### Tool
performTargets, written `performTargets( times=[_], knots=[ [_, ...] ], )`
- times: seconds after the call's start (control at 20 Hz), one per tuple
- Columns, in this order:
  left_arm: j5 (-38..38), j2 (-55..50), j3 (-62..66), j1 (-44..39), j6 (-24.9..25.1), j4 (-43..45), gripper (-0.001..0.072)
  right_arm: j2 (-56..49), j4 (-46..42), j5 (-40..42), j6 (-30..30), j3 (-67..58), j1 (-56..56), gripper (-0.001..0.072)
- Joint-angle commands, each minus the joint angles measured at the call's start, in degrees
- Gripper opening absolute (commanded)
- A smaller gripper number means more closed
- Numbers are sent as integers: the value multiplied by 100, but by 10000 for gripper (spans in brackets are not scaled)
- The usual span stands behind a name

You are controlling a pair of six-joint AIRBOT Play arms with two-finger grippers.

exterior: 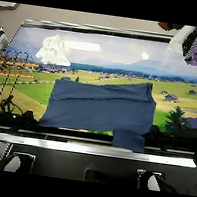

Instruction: Fold the clothes and pants, and hang the long-sleeved shirts on hangers.

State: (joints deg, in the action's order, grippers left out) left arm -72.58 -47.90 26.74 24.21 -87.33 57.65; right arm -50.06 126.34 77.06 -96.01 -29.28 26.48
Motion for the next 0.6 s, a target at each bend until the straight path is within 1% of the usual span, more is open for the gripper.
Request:
performTargets(
  times=[0.0,0.1,0.2,0.3,0.4,0.5,0.55],
  knots=[
    [-291,728,245,0,-575,361,11,1320,120,341,590,-55,-2,28],
    [-251,693,605,-2,-573,319,11,1596,330,92,684,-251,-2,28],
    [31,529,931,-24,-570,258,11,1427,529,-452,605,-468,-2,28],
    [378,214,1187,-203,-566,260,11,841,765,-925,225,-706,-2,28],
    [739,-227,1360,-527,-568,258,11,22,1005,-1108,-240,-973,-35,28],
    [1224,-693,1488,-903,-573,258,11,-763,964,-1482,-575,-1322,-492,28],
    [1432,-920,1572,-1064,-573,258,11,-1145,866,-1687,-588,-1554,-796,28]
  ],
)
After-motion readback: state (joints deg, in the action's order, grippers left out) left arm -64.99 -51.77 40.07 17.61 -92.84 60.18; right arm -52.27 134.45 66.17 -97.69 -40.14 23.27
